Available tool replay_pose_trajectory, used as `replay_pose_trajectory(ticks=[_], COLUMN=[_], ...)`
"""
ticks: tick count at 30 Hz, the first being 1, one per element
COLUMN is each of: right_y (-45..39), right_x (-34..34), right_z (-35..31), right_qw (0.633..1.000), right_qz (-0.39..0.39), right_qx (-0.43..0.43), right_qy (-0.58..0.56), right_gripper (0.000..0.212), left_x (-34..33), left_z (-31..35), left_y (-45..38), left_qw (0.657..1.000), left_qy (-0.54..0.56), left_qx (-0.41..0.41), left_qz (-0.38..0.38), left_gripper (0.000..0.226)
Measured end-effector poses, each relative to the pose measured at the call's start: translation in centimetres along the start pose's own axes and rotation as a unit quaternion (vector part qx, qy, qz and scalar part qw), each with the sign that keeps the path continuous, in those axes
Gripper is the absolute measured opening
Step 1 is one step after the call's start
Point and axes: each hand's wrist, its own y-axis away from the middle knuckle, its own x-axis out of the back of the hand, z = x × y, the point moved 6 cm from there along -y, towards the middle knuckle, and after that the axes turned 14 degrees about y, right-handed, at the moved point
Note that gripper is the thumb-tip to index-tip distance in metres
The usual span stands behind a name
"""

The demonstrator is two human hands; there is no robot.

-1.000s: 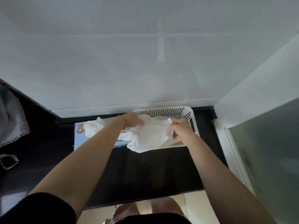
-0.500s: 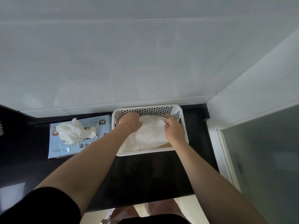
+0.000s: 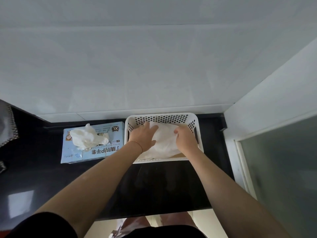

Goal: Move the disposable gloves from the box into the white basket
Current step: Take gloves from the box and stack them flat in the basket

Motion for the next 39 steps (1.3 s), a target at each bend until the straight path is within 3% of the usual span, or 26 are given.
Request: replay_pose_trajectory(ticks=[4,9,15,18,21,23,27,30,33,36,39], right_y=[0.0,0.0,0.4,0.5,0.7,0.9,1.2,1.9,3.2,4.4,5.2], right_x=[-0.1,0.5,0.2,-0.1,0.6,1.6,3.8,4.8,4.3,2.9,0.8], right_z=[-0.4,-0.3,-0.4,-0.1,-0.8,-2.1,-7.3,-12.2,-17.2,-21.3,-24.7], right_qw=[0.995,0.982,0.960,0.953,0.952,0.957,0.971,0.980,0.982,0.979,0.973], right_qz=[-0.070,-0.088,-0.053,-0.030,-0.024,-0.026,0.002,0.037,0.008,-0.011,-0.030], right_qx=[0.044,0.071,0.068,0.048,0.034,0.041,0.109,0.155,0.186,0.203,0.227], right_qy=[0.055,0.149,0.265,0.298,0.304,0.287,0.211,0.115,0.043,-0.003,-0.014], right_gripper=[0.039,0.034,0.040,0.053,0.050,0.046,0.034,0.020,0.016,0.018,0.022], left_x=[-1.1,-2.0,-2.4,-2.7,-2.4,-1.6,2.9,6.4,9.2,10.3,10.2], left_z=[-0.8,-2.0,-1.6,-1.4,-1.3,-1.1,-1.5,-3.9,-7.7,-11.9,-15.4], left_y=[0.2,0.4,0.3,0.3,0.2,0.3,2.1,4.7,7.6,10.0,11.7], left_qw=[0.998,0.994,0.992,0.988,0.986,0.987,0.979,0.956,0.936,0.933,0.947], left_qy=[0.017,0.036,0.037,0.031,0.052,0.086,0.176,0.203,0.200,0.184,0.156], left_qx=[0.042,0.080,0.090,0.099,0.095,0.081,0.080,0.116,0.124,0.143,0.147], left_qz=[-0.042,-0.063,-0.081,-0.112,-0.129,-0.110,0.062,0.179,0.260,0.272,0.238], left_gripper=[0.078,0.093,0.103,0.115,0.119,0.106,0.022,0.021,0.019,0.019,0.028])
